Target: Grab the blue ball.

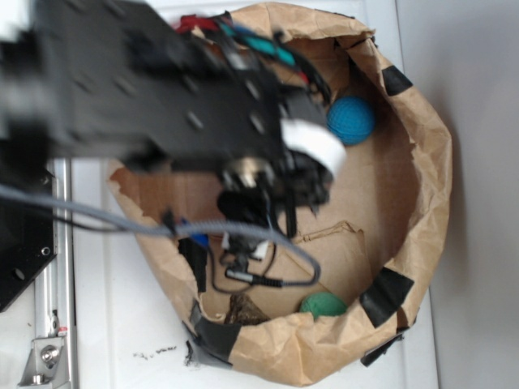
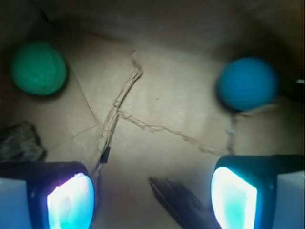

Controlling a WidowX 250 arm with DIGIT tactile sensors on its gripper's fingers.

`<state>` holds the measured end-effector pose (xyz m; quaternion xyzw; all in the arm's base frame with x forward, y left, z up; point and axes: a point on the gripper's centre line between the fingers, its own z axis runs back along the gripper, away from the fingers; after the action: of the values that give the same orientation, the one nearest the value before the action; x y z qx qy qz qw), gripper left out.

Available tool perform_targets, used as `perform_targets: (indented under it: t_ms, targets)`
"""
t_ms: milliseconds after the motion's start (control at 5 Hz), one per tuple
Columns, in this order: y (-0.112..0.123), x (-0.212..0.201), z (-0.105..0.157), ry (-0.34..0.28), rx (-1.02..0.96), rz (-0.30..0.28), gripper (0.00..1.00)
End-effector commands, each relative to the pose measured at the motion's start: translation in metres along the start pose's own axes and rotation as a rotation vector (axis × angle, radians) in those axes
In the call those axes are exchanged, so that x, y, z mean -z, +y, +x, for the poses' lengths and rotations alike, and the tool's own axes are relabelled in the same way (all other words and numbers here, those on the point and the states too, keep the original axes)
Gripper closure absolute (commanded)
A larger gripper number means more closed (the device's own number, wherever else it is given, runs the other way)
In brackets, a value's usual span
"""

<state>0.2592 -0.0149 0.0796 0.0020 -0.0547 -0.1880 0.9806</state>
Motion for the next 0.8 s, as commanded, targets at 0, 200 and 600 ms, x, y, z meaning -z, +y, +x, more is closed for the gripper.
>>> perform_targets:
  t_ms: [0, 200, 600]
  targets:
    - [0.021, 0.001, 0.027, -0.091, 0.044, 0.028, 0.0]
    - [0.046, -0.012, 0.019, -0.181, 0.072, 0.061, 0.0]
    - [0.058, -0.011, 0.011, -0.215, 0.063, 0.074, 0.0]
